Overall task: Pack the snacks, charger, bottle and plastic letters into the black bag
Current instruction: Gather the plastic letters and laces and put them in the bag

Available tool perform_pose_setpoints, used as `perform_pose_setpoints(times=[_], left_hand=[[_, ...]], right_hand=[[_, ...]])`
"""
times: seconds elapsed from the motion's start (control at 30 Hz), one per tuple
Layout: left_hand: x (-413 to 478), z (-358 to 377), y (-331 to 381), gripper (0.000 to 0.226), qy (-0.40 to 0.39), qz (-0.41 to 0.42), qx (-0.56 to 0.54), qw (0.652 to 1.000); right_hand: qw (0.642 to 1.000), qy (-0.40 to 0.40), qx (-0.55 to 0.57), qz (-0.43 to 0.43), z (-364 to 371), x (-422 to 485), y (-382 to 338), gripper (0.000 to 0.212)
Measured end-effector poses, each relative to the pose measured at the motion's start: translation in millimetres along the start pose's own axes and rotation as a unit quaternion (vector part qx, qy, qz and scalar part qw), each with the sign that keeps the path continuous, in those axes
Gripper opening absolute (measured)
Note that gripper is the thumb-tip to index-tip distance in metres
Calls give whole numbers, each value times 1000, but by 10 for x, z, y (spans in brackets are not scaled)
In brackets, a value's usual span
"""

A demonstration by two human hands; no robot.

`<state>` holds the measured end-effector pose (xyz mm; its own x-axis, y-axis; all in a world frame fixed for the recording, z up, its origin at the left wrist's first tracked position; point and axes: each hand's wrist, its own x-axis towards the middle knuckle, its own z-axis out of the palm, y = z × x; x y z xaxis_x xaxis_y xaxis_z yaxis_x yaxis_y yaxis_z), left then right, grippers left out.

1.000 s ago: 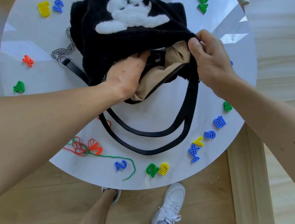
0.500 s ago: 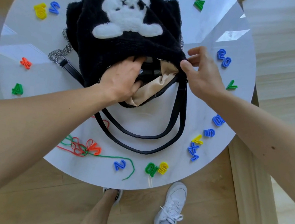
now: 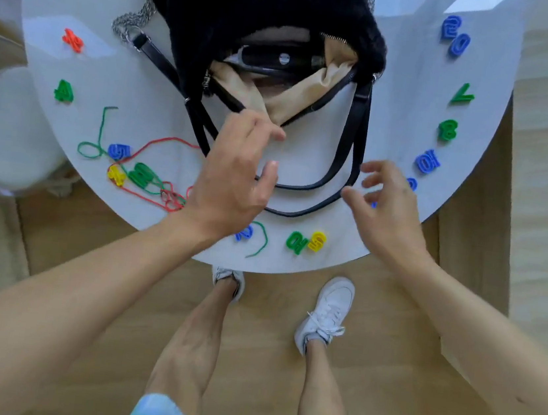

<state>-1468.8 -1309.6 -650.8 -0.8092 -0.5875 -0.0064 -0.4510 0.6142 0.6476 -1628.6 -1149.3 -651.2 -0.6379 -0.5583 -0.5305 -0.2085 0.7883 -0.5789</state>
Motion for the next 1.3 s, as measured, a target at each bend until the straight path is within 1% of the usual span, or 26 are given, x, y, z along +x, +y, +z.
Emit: perform_pose_setpoints(times=[0.07,0.1,0.13,0.2,0.27,0.3,0.4,0.47,0.53,0.6,0.7,0.73,0.77,0.8,0.87,0.9,0.93,0.97,1.07,1.1,1.13,1.17,1.2,1.27,1.3], left_hand=[[-466,104,-8,18,-37,-63,-15,997],[-687,164,-25,15,-63,-98,-21,993],[-886,224,-48,15,-87,-131,-18,987],[-1174,338,-96,23,-120,-162,18,979],[-1324,439,-131,32,-130,-162,44,977],[-1345,478,-138,33,-123,-165,39,978],[-1294,581,-156,25,-70,-210,-18,975],[-1228,628,-162,18,-30,-252,-63,965],[-1144,660,-149,12,-2,-287,-99,953],[-1081,651,-135,9,13,-339,-145,929],[-987,586,-93,11,21,-451,-236,860],[-958,542,-72,15,23,-480,-262,837],[-928,494,-60,22,18,-507,-310,804],[-888,451,-38,31,-6,-527,-387,757],[-844,342,-2,55,-76,-525,-573,625],[-850,297,-2,64,-97,-511,-639,566],[-861,260,-10,68,-95,-505,-674,530],[-879,232,-28,68,-75,-514,-682,514],[-956,172,-72,50,-6,-552,-660,510],[-983,156,-97,47,7,-556,-656,511],[-1015,133,-126,45,15,-556,-655,512],[-1049,106,-165,45,22,-553,-653,518],[-1081,80,-210,45,32,-551,-642,532],[-1140,32,-313,43,58,-560,-606,562],[-1165,13,-362,42,72,-566,-591,570]], right_hand=[[993,-84,-78,39,266,-315,85,54],[985,-114,-123,50,393,-431,119,63],[978,-128,-160,50,515,-520,149,70],[972,-116,-204,30,728,-612,197,75],[969,-85,-231,6,904,-627,243,72],[968,-68,-242,-9,979,-611,266,69],[965,-35,-255,-54,1127,-518,313,53],[962,-18,-260,-82,1171,-476,342,41],[957,-12,-269,-107,1166,-448,372,34],[958,-25,-261,-115,1127,-429,383,30],[974,-52,-188,-116,1007,-393,320,29],[978,-61,-151,-133,973,-399,259,30],[977,-70,-120,-159,953,-418,172,31],[974,-82,-98,-186,934,-443,78,32],[962,-117,-82,-231,935,-510,-129,33],[957,-134,-88,-243,946,-548,-227,33],[951,-143,-102,-253,956,-579,-313,33],[944,-143,-127,-268,963,-596,-394,33],[906,-122,-229,-335,977,-601,-597,35],[896,-125,-242,-350,987,-604,-650,36],[896,-132,-233,-355,1006,-614,-681,38],[907,-141,-197,-345,1030,-621,-697,40],[928,-143,-138,-315,1055,-623,-703,40],[968,-112,-24,-225,1117,-577,-657,34],[977,-96,-22,-187,1155,-537,-611,30]])
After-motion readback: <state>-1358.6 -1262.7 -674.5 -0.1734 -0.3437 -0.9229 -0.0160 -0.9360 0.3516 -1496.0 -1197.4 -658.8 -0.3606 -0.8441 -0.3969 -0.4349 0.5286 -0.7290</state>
